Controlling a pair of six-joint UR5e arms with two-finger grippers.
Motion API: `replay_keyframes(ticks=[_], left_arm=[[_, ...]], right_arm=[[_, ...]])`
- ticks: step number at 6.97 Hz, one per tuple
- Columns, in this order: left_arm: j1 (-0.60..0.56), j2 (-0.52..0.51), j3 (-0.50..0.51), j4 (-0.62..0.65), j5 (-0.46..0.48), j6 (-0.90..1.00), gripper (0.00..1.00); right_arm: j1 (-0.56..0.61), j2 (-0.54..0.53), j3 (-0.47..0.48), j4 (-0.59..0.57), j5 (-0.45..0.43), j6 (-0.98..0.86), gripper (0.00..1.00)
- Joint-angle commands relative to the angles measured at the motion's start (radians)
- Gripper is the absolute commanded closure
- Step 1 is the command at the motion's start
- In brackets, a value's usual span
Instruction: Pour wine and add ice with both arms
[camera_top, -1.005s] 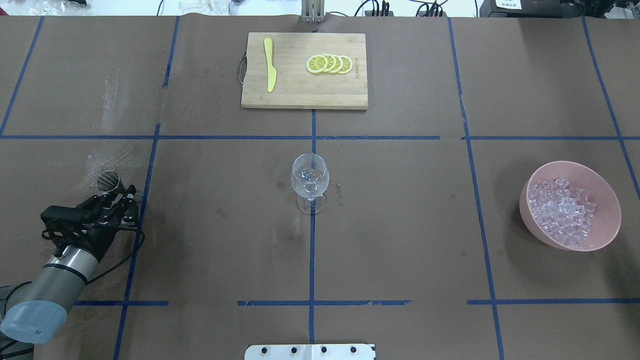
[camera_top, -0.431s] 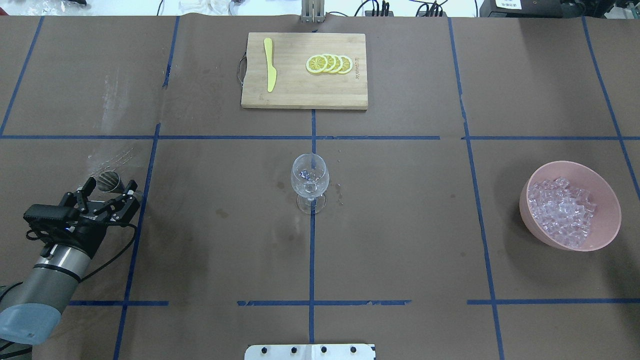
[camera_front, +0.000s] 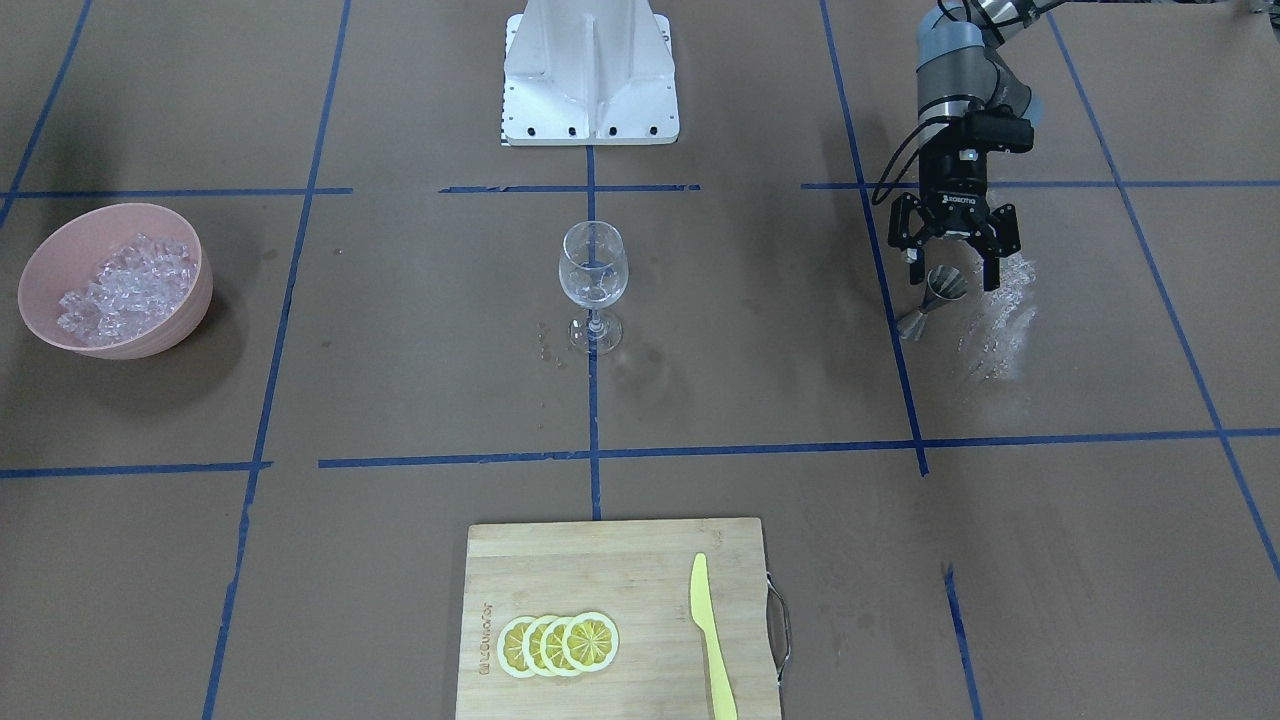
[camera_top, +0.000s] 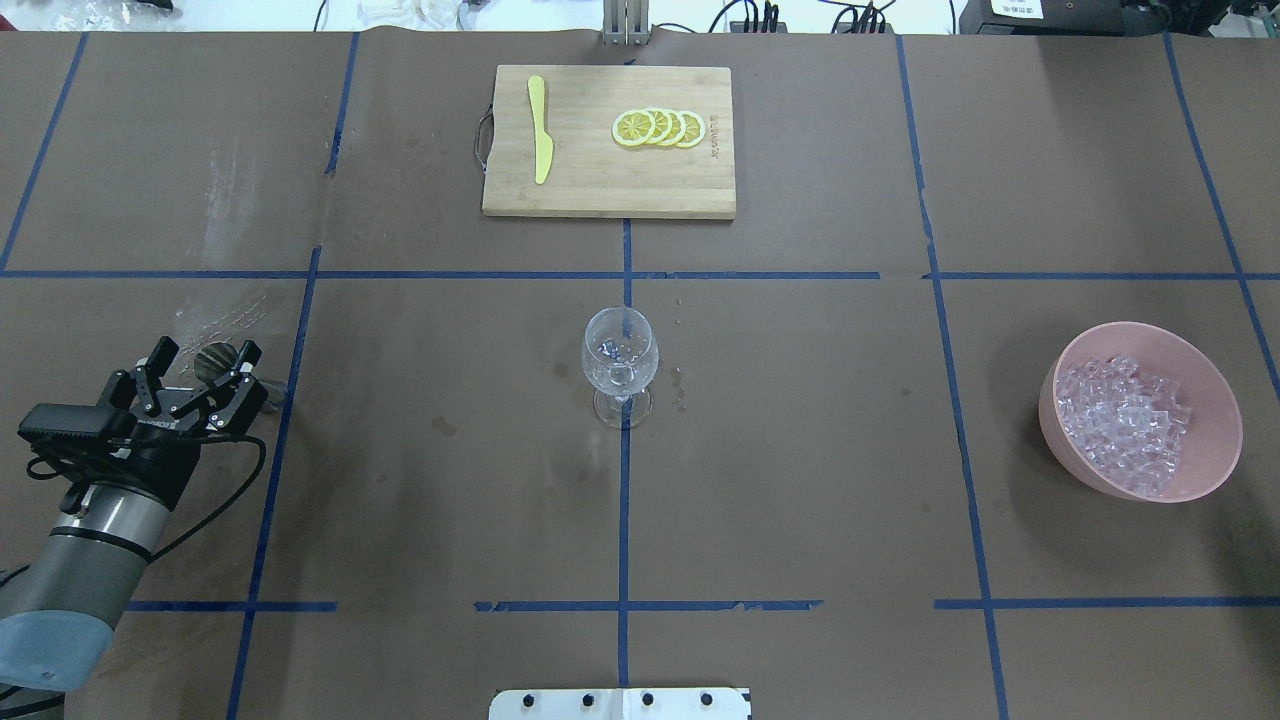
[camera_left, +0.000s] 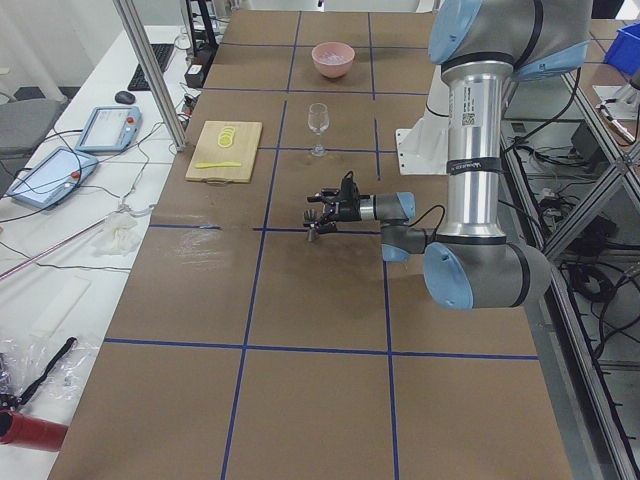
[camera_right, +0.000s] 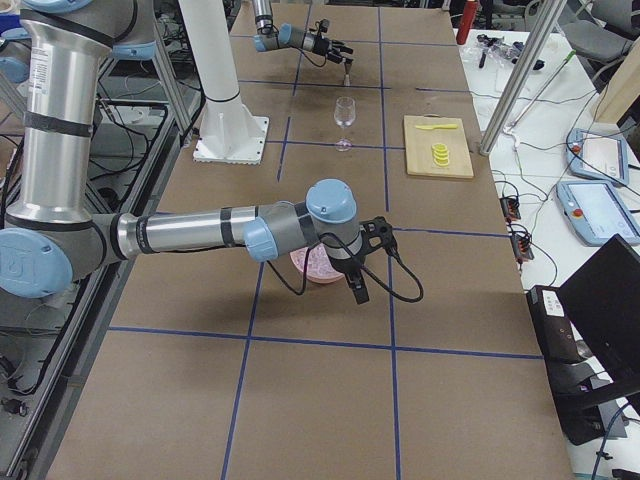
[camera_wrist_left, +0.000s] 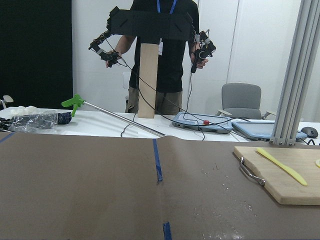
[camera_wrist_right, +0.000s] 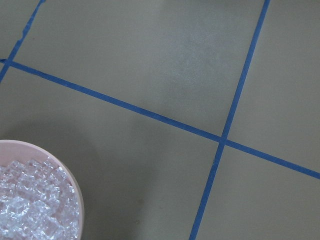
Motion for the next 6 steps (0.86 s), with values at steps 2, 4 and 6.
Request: replay_keyframes(ticks=[2,4,6], left_arm=[[-0.118,0.028,-0.062,-0.028,-0.253,0.171,0.01],[-0.342,0.028,-0.064,-0.020,-0.610,0.298,0.01],[-0.680,0.026,-0.061,0.060,-1.109,0.529,0.00]], right_arm=[[-0.001,0.000,0.000,0.000,0.000,0.002,0.00],[0.000,0.000,-0.003,-0.002,0.000,0.002,0.00],[-0.001,0.004,-0.008,-0.003,0.000,0.008,0.00]])
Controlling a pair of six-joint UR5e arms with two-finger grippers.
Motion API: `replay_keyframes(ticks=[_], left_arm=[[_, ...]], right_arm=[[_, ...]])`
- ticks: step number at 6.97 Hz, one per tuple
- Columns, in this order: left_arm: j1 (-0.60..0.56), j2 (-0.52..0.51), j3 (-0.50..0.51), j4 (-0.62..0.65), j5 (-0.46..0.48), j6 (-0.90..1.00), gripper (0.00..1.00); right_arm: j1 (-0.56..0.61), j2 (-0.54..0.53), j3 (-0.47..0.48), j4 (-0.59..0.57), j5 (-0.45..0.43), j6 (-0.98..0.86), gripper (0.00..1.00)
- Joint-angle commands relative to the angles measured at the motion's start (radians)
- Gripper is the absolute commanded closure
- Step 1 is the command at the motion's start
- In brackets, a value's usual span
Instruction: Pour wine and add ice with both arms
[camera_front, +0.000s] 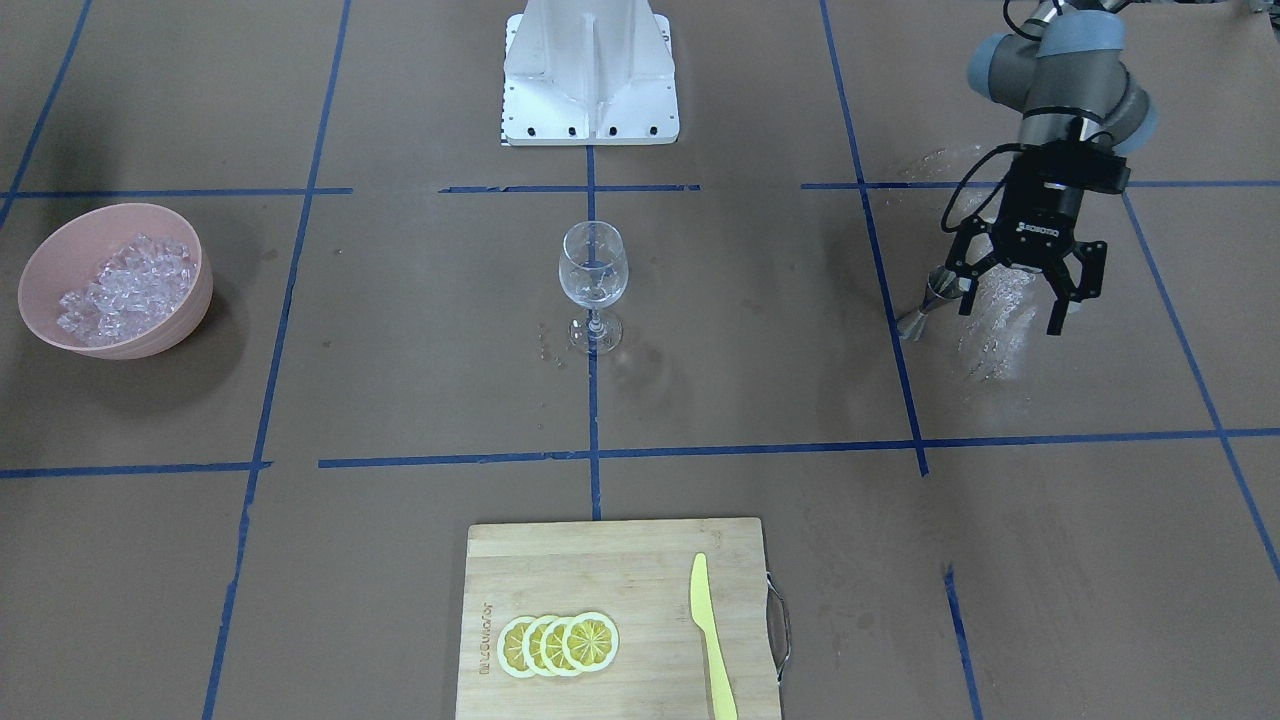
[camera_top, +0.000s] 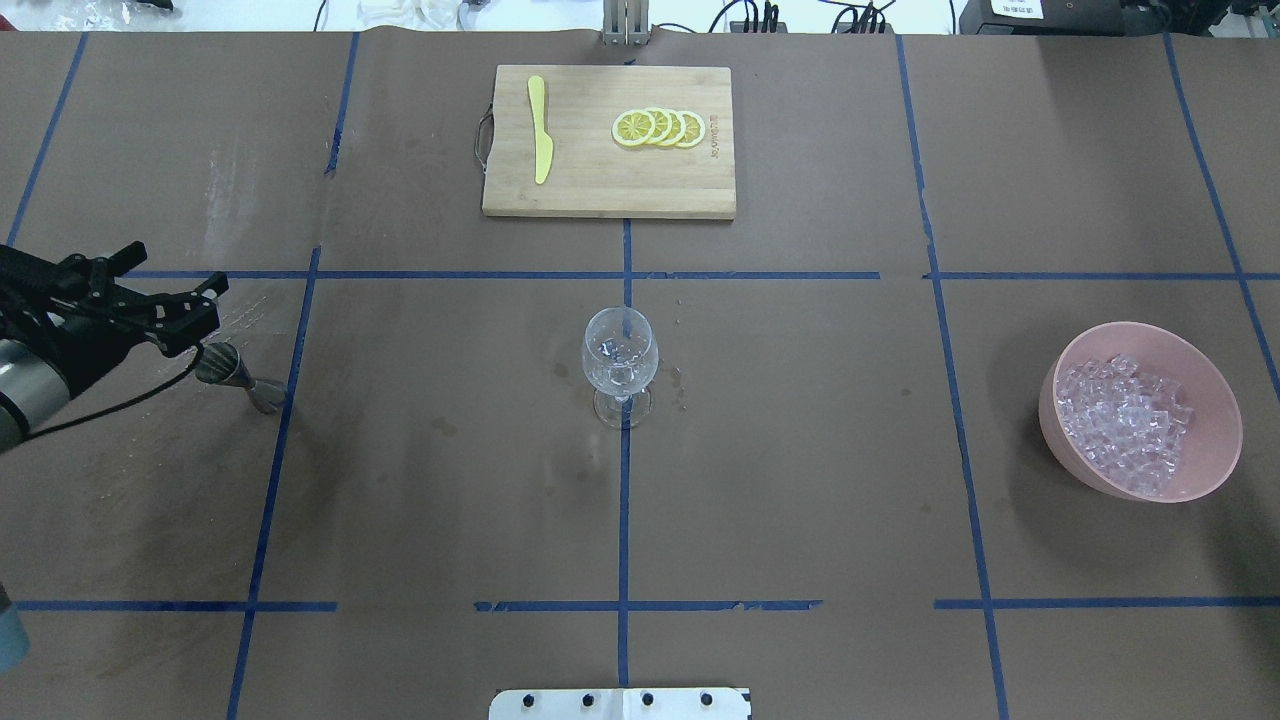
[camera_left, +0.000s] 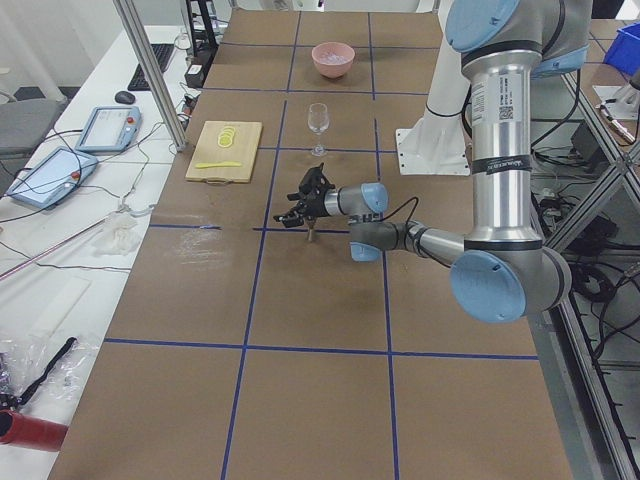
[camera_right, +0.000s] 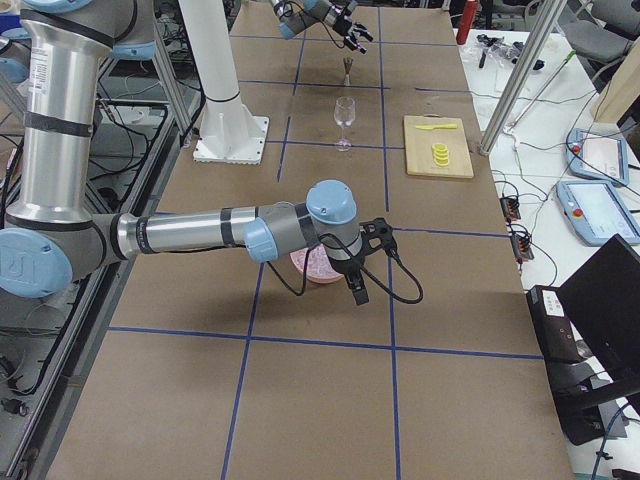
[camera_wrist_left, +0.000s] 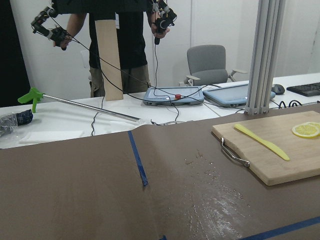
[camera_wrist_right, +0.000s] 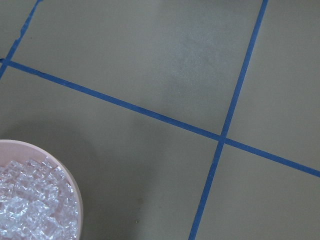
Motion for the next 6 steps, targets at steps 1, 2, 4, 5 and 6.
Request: replay_keyframes(ticks=[1,2,4,5,6], left_arm=[[-0.389,-0.021,0.001,0.179,-0.536,0.247,0.00],[-0.558,-0.053,-0.006,0.352,-0.745,0.400,0.00],[-0.767,-0.074,-0.011,0.577,-0.848,0.515,0.00],[-0.783,-0.049,0.007,0.647,-0.850,0.553,0.00],[-0.788,-0.034,0.008,0.789,-0.847,0.681,0.00]], right_arm=[[-0.001,0.004,0.000,0.000,-0.001,0.002,0.00],[-0.001,0.004,-0.001,0.000,-0.003,0.002,0.00],[-0.001,0.002,-0.003,-0.001,0.000,0.013,0.00],[-0.001,0.002,-0.001,-0.001,0.000,0.013,0.00],[-0.001,0.002,-0.001,-0.001,0.002,0.013,0.00]])
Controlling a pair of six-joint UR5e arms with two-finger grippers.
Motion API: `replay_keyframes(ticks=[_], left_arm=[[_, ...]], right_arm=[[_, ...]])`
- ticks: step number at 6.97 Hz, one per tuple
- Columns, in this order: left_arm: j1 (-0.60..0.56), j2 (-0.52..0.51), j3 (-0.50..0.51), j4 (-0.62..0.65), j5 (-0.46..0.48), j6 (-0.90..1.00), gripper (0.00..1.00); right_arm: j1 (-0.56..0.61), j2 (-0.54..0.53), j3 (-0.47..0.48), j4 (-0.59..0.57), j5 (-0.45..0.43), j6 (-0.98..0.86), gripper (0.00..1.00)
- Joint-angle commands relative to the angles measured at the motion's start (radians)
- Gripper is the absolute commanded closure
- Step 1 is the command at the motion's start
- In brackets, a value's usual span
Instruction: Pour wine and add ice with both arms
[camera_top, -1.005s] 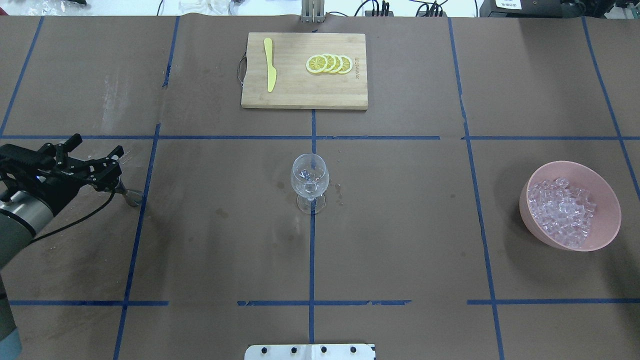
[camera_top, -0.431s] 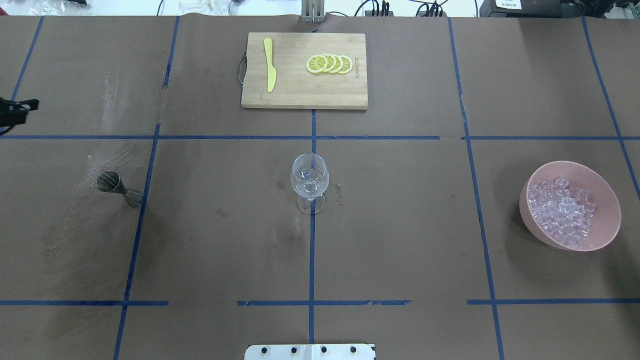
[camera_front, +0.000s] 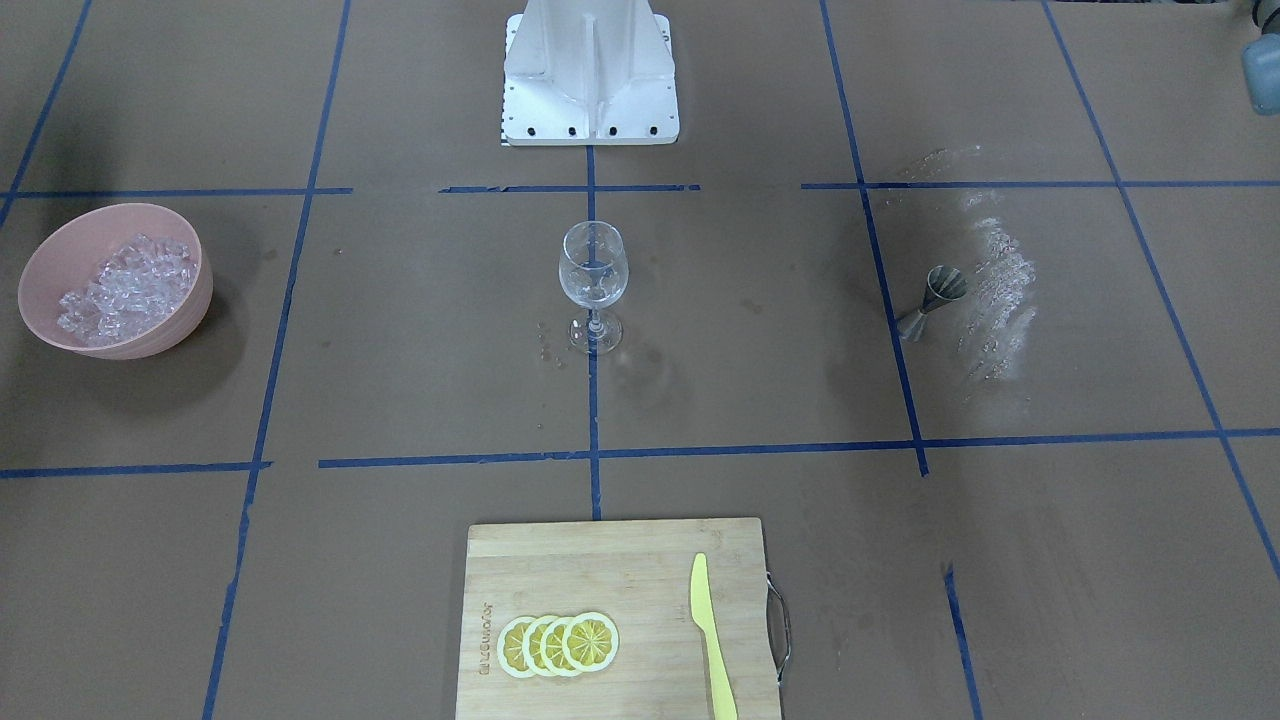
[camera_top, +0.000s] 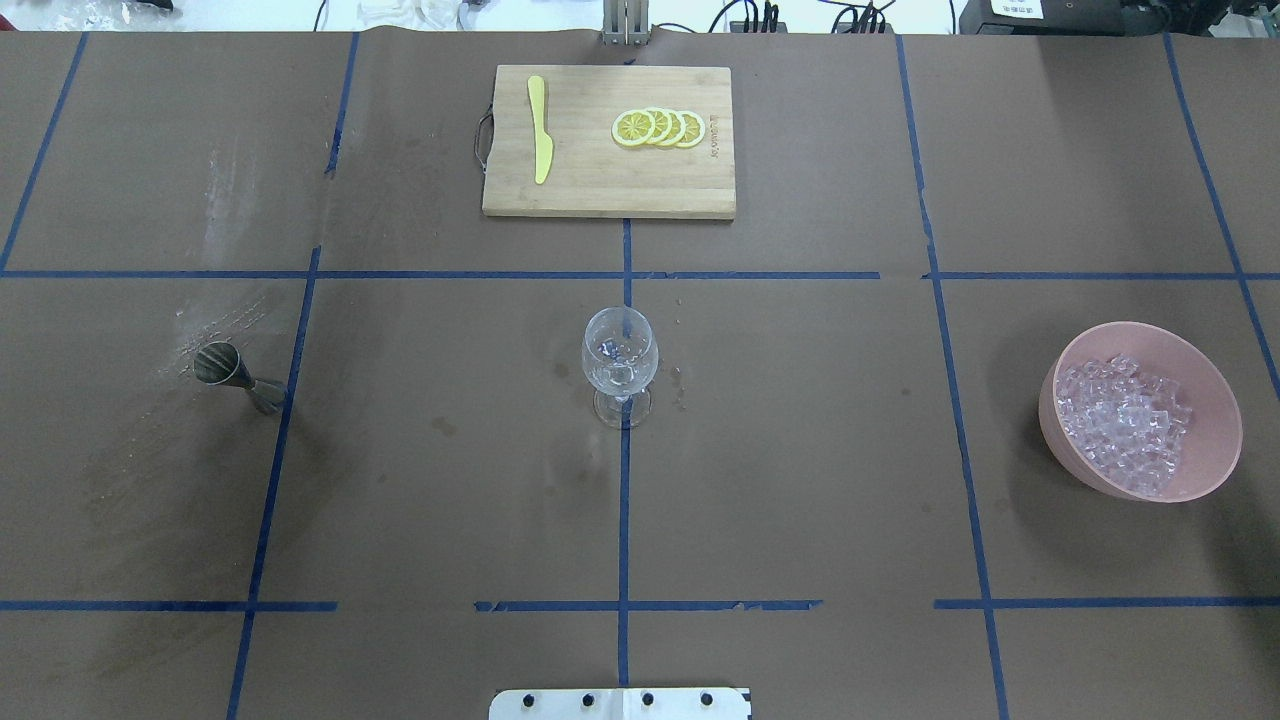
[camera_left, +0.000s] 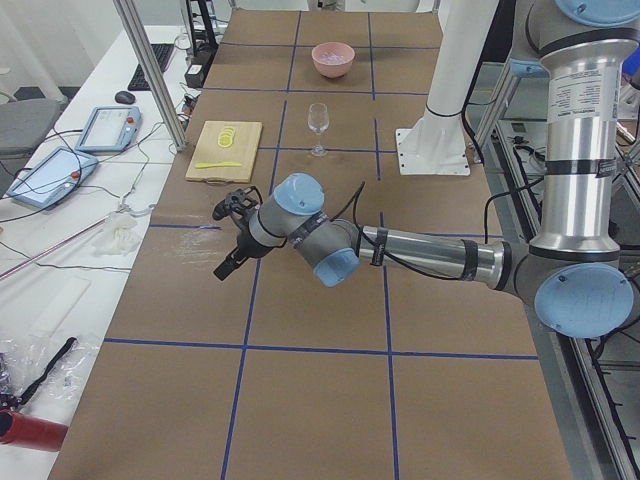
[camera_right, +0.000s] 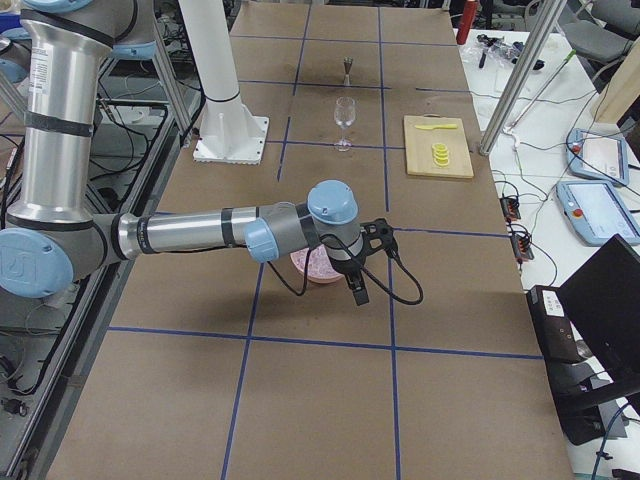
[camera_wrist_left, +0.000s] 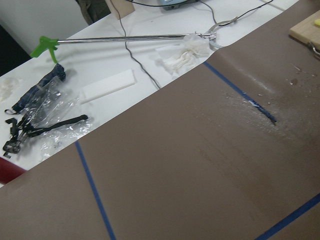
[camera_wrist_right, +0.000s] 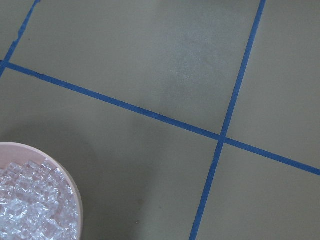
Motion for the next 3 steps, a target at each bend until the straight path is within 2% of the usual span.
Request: replay_keyframes(ticks=[1,2,3], left_arm=[[-0.084,0.012,0.004,0.385,-0.008,0.294,0.00],[-0.134,0.009,-0.003,0.580,-0.011,0.402,0.00],[-0.193,0.031,0.004,0.708,-0.076,0.407,0.00]], right_arm=[[0.000,0.001,0.001,0.000,0.003,0.002,0.00],[0.000,0.003,0.004,0.000,0.021,0.002,0.00],[0.000,0.007,0.007,0.003,0.065,0.021,0.00]])
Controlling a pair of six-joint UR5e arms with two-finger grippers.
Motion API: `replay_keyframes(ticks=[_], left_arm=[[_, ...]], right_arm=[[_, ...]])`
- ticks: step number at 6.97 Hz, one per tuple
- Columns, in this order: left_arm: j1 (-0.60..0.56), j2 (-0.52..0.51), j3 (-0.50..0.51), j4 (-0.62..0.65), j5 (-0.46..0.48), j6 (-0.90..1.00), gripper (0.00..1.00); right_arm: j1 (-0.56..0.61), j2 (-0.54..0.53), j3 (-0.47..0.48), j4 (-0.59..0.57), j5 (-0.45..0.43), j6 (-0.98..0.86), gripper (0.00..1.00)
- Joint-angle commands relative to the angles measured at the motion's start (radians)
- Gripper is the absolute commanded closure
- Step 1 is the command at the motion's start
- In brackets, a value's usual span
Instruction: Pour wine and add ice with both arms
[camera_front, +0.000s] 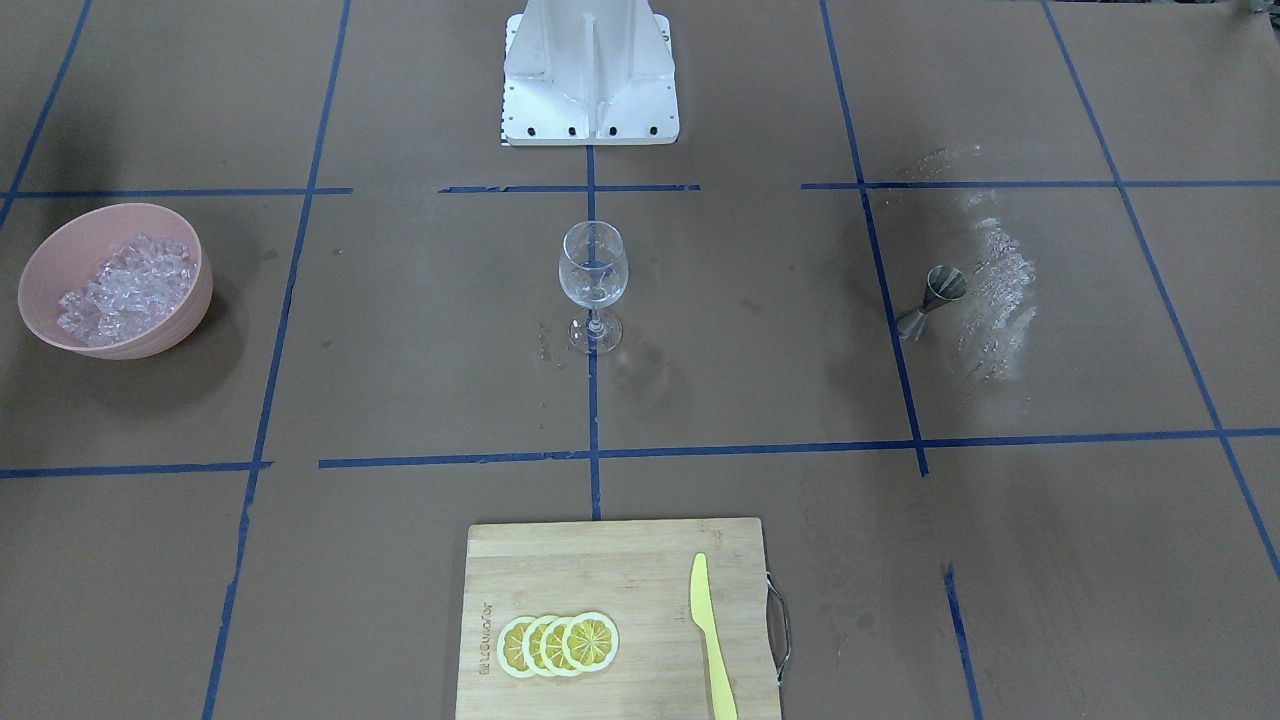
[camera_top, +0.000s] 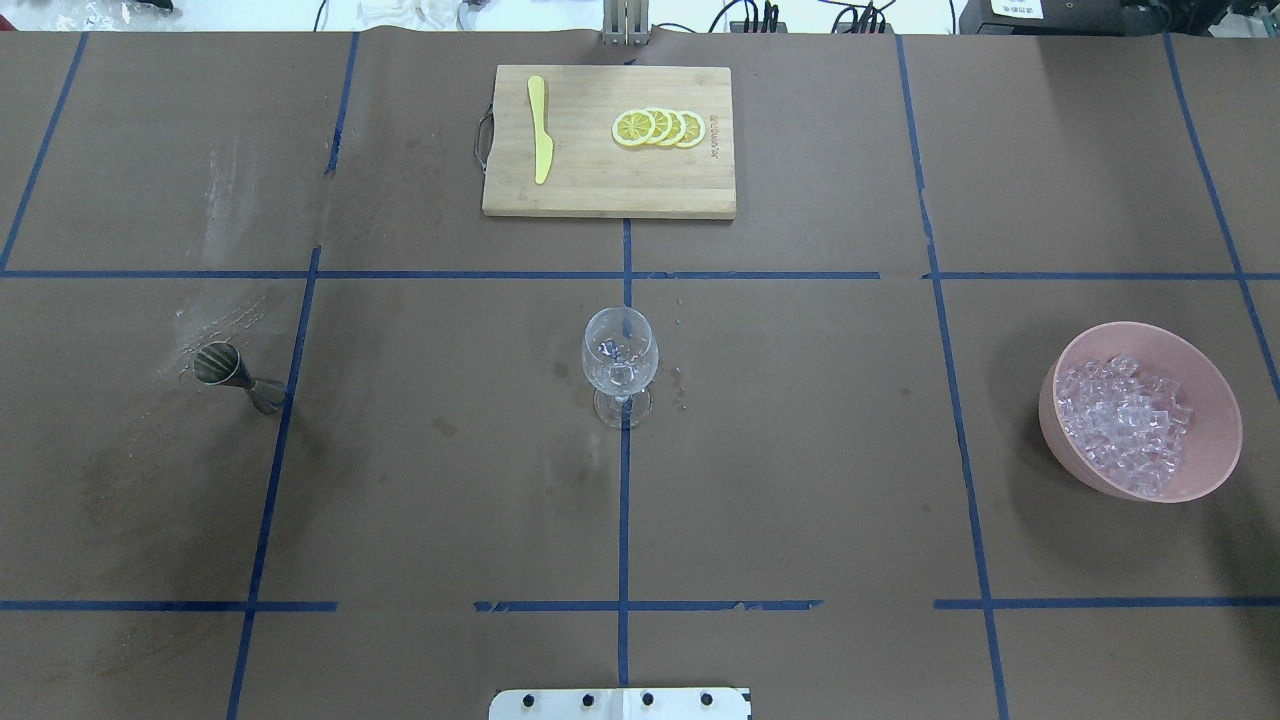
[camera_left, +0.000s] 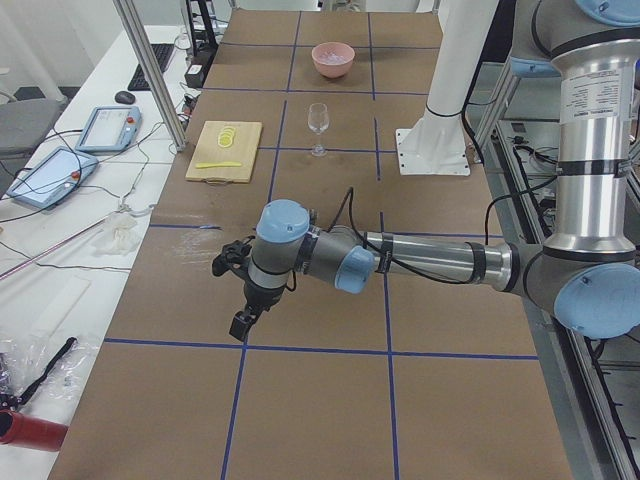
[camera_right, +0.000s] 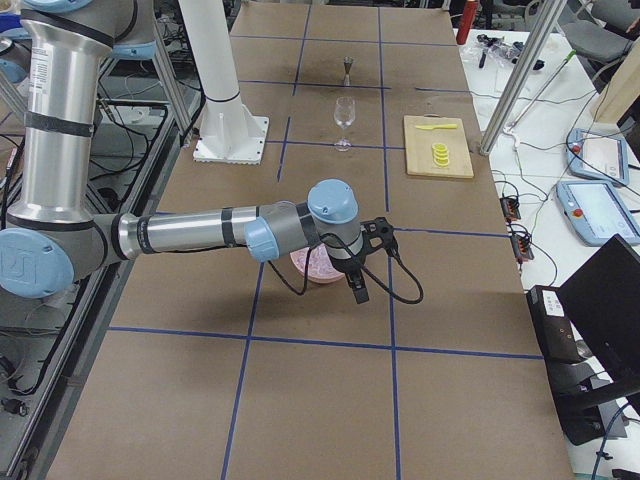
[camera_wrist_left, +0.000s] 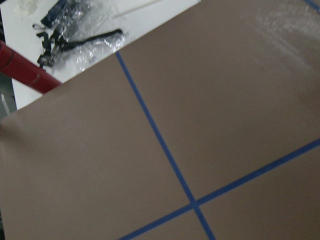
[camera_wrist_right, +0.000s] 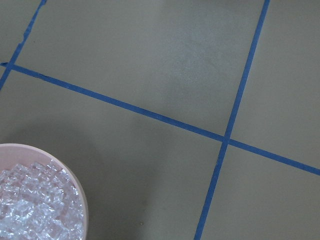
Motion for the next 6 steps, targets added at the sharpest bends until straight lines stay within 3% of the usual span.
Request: replay_keyframes(ticks=[1,2,3,4,5,6], left_arm=[[-0.076,0.056,-0.013,0.233,-0.151,0.057,0.00],[-0.079,0.080,-0.014,0.235,-0.248,0.036,0.00],[-0.081,0.080,-0.024,0.228,-0.311,-0.139,0.00],[-0.080,0.077,-0.056,0.221,-0.303,-0.202,0.00],[-0.081,0.078,-0.081,0.221,-0.301,-0.205,0.00],[-0.080,0.077,-0.084,0.221,-0.301,-0.205,0.00]], right_arm=[[-0.023,0.007,0.031,0.004,0.052,0.113,0.00],[-0.084,0.007,0.084,0.004,0.046,0.222,0.00],[-0.142,0.007,0.121,0.004,0.027,0.316,0.00],[-0.214,0.004,0.169,0.006,-0.017,0.422,0.00],[-0.310,-0.017,0.178,0.115,-0.095,0.561,0.01],[-0.425,-0.078,0.166,0.295,-0.208,0.719,0.00]])
